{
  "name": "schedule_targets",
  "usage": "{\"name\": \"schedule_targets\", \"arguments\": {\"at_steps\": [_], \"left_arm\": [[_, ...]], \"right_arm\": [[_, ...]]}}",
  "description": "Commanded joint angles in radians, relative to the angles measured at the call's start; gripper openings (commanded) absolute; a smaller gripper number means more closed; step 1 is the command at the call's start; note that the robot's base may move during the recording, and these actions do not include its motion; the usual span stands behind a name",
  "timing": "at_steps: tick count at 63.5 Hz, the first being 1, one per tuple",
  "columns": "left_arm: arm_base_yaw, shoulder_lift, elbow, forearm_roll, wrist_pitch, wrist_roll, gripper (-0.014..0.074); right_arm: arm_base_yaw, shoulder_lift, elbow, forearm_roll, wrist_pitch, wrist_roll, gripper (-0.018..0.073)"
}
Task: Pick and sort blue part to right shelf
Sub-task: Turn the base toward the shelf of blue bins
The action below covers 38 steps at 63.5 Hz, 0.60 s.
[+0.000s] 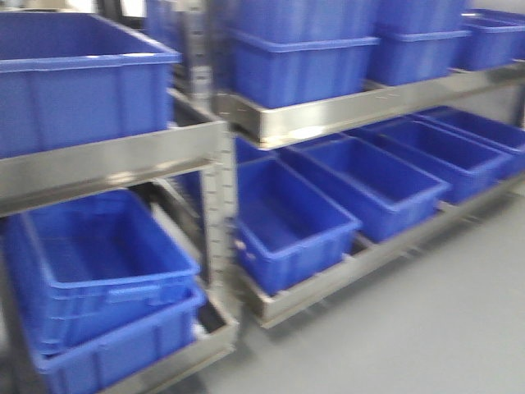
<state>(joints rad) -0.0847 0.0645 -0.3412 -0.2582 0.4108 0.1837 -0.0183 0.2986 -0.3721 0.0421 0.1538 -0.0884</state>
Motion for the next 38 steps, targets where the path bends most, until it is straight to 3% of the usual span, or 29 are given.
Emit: {"name": "schedule_targets", "arguments": {"at_steps": [1, 38], "left_arm": [[-0.003, 0.015, -0.029, -0.01, -0.083, -0.008, 0.0332], [-0.001, 0.015, -0.029, -0.01, -0.083, -0.008, 0.0332]], "right_arm": [[-0.005, 0.008, -0.03, -0.007, -0.1, -0.005, 0.0267], [-0.005, 0.008, -0.03, -0.007, -0.1, -0.005, 0.0267]]}}
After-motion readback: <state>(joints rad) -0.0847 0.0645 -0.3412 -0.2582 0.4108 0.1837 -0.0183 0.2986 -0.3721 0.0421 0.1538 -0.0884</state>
